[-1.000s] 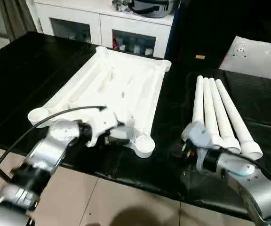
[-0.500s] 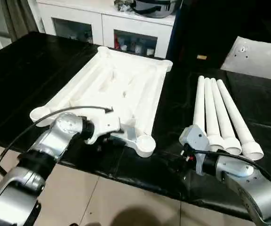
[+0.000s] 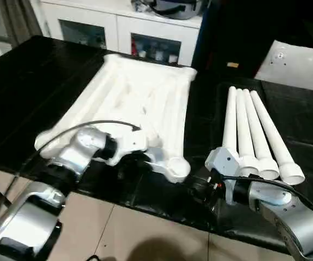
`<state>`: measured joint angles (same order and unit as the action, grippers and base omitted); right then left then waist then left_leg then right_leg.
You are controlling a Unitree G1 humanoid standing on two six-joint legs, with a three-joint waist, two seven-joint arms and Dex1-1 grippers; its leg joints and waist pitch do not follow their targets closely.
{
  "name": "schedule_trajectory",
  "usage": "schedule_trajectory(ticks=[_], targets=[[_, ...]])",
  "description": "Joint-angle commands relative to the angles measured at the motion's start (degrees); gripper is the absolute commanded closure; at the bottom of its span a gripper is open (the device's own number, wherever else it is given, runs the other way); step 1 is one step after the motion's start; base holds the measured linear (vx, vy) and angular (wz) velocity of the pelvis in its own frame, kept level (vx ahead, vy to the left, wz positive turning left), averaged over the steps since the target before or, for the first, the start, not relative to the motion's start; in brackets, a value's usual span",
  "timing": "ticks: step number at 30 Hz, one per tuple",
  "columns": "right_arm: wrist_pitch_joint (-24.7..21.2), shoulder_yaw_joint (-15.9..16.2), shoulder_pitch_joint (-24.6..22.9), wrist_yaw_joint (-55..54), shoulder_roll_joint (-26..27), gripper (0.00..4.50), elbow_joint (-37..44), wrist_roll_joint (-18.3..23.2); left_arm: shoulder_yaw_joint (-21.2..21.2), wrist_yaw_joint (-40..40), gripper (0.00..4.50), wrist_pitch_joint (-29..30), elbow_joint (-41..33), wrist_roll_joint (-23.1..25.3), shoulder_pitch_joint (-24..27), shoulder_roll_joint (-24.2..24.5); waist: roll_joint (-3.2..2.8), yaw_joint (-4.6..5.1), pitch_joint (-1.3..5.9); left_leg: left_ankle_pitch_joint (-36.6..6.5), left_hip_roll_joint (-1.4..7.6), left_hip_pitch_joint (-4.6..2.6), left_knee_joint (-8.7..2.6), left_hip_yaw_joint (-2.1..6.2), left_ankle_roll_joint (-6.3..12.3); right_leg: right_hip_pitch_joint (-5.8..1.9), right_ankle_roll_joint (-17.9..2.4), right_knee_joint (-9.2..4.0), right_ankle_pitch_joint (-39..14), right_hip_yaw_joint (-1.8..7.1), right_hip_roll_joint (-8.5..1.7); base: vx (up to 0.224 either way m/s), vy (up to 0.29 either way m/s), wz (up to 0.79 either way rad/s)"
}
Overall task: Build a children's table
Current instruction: Move table base
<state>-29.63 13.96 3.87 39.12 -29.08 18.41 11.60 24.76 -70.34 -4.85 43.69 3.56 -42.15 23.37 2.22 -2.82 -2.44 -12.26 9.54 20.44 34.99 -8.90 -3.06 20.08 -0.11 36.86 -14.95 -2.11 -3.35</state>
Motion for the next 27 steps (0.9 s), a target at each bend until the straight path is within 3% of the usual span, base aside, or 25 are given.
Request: schedule_trajectory(ticks=[1,10,17,18,20,22,23,25,26,27], targets=[[-0.37,-0.56,-0.39,-0.44,-0.01,0.00,1.22,-0.07,-1.74,1.80,4.23,0.67,1.42,-0.51,-0.06,-0.31,-0.15,-0.30,2.60,-5.60,3.90,-0.30,-4.64,1.08,1.84,-1.99,-14.62,-4.37,4.74,3.15,-5.69,0.000,0.000,0.00],[0.09,-0.81,-0.39,-1.39,0.23,0.00,0.81,-0.64,-3.05,7.20,4.47,-6.05,5.05,1.58,-0.75,-0.45,-0.08,0.46,2.62,-4.98,3.92,-0.24,-4.73,1.14,2.90,-2.16,-14.82,-4.50,5.55,3.00,-5.46,0.000,0.000,0.00],[0.41,-1.04,-0.44,-2.33,0.76,0.00,0.76,-0.91,-5.45,5.25,4.47,-12.91,6.15,-1.11,-0.49,-0.93,-0.24,0.42,2.77,-3.66,4.14,-0.39,-4.73,1.08,3.47,-2.15,-15.71,-4.14,8.99,2.96,-5.53,0.000,0.000,0.00],[0.39,-1.28,-0.49,-2.80,1.01,0.00,0.84,-0.85,-5.89,4.58,4.19,-13.59,5.90,-1.78,-0.28,-0.91,-0.35,0.42,2.80,-3.49,4.11,-0.37,-4.71,1.07,3.48,-2.17,-15.81,-4.13,9.39,2.97,-5.56,0.000,0.000,0.00],[0.61,-2.18,-0.64,-4.60,2.07,0.00,0.97,-0.84,-7.94,2.80,4.19,-13.92,3.75,-4.81,1.09,-0.75,-0.35,0.44,2.91,-2.62,4.15,-0.40,-4.63,1.04,3.51,-2.23,-16.33,-3.85,11.31,2.97,-5.64,0.000,0.000,0.00],[1.19,-2.45,-0.60,-5.55,2.52,0.00,0.85,-1.32,-8.83,2.29,3.80,-13.48,3.13,-6.06,1.52,-0.82,-0.46,0.31,2.96,-2.07,4.13,-0.52,-4.59,0.87,3.66,-2.06,-17.10,-3.72,13.18,2.92,-5.51,0.000,0.000,0.00],[0.55,-3.99,-0.59,-7.07,4.23,0.00,0.61,-0.06,-10.53,3.13,3.80,-14.42,2.16,-7.55,2.27,-0.80,0.00,0.37,2.85,-2.13,4.16,-0.43,-4.61,0.80,3.93,-2.08,-17.31,-3.71,13.36,2.88,-5.48,0.000,0.000,0.00],[0.11,-4.92,-0.67,-7.69,5.13,0.00,0.57,0.88,-11.32,4.09,3.68,-15.06,1.48,-8.05,2.70,-0.76,-0.27,0.25,2.81,-2.87,4.22,-0.52,-4.68,0.80,3.94,-1.99,-17.38,-3.77,12.23,2.83,-5.58,0.000,0.000,0.00],[1.20,-5.79,-0.83,-8.11,6.29,0.00,0.48,1.77,-12.96,6.77,3.49,-15.47,0.29,-8.75,3.40,-0.99,0.17,0.21,2.58,-3.74,4.31,-0.53,-4.79,0.74,3.68,-2.03,-16.88,-3.85,10.03,2.82,-5.52,0.000,0.000,0.00],[1.61,-6.38,-1.03,-8.92,7.27,0.00,0.69,2.18,-14.25,8.12,3.49,-15.02,-0.97,-9.56,4.21,-1.04,0.13,0.07,2.66,-3.80,4.35,-0.58,-4.73,0.67,3.61,-2.02,-16.81,-3.82,9.81,2.86,-5.65,0.000,0.000,0.00]])
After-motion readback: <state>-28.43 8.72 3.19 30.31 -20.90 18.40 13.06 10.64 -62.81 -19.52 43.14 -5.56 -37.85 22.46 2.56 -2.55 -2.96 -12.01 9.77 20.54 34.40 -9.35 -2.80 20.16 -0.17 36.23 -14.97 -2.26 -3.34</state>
